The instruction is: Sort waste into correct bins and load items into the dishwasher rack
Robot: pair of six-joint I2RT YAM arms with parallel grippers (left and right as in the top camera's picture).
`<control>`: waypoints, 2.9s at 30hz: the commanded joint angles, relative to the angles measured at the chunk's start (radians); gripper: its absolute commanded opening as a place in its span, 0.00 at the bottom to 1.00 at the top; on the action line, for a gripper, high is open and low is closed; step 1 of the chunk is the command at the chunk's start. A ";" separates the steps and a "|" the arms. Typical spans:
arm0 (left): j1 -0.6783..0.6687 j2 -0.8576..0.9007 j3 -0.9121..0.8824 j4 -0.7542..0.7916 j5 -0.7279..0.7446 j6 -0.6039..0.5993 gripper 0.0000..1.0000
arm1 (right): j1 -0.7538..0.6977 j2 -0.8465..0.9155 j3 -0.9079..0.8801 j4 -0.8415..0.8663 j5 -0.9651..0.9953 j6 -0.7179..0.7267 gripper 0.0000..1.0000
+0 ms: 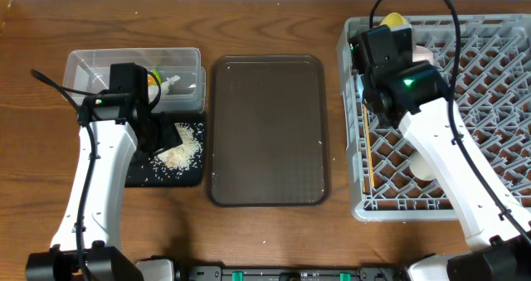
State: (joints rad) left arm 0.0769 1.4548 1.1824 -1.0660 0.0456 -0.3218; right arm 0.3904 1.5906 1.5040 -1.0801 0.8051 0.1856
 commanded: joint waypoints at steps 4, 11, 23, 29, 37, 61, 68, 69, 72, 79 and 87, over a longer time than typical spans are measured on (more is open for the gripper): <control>0.002 -0.004 0.013 -0.002 -0.013 -0.013 0.66 | -0.003 -0.001 -0.007 -0.164 0.140 0.106 0.01; 0.002 -0.004 0.013 0.005 -0.013 -0.013 0.65 | -0.021 -0.001 -0.016 -0.222 0.195 0.137 0.01; 0.002 -0.004 0.013 0.005 -0.012 -0.013 0.65 | -0.139 -0.001 -0.016 -0.222 0.368 0.058 0.01; 0.002 -0.004 0.013 0.005 -0.013 -0.013 0.65 | -0.196 -0.001 -0.017 -0.229 0.339 -0.021 0.01; 0.002 -0.004 0.013 0.005 -0.013 -0.013 0.66 | -0.195 -0.001 -0.017 -0.241 0.287 -0.018 0.01; 0.002 -0.004 0.013 0.005 -0.013 -0.013 0.65 | -0.049 -0.001 -0.154 -0.298 0.190 0.053 0.01; 0.002 -0.004 0.013 0.005 -0.013 -0.013 0.65 | 0.001 0.005 -0.174 -0.235 0.216 0.052 0.01; 0.002 -0.004 0.013 0.005 -0.013 -0.013 0.65 | 0.008 0.011 -0.174 -0.235 0.229 0.052 0.01; 0.002 -0.004 0.013 0.004 -0.012 -0.013 0.66 | 0.023 0.037 -0.174 -0.238 0.238 0.052 0.01; 0.002 -0.004 0.013 0.005 -0.012 -0.013 0.66 | 0.050 0.127 -0.174 -0.244 0.246 0.073 0.01; 0.002 -0.004 0.013 0.005 -0.012 -0.013 0.66 | 0.103 0.170 -0.174 -0.247 0.246 0.099 0.01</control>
State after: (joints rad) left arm 0.0769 1.4548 1.1824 -1.0588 0.0452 -0.3222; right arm 0.4686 1.7348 1.3350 -1.3243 1.1004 0.2535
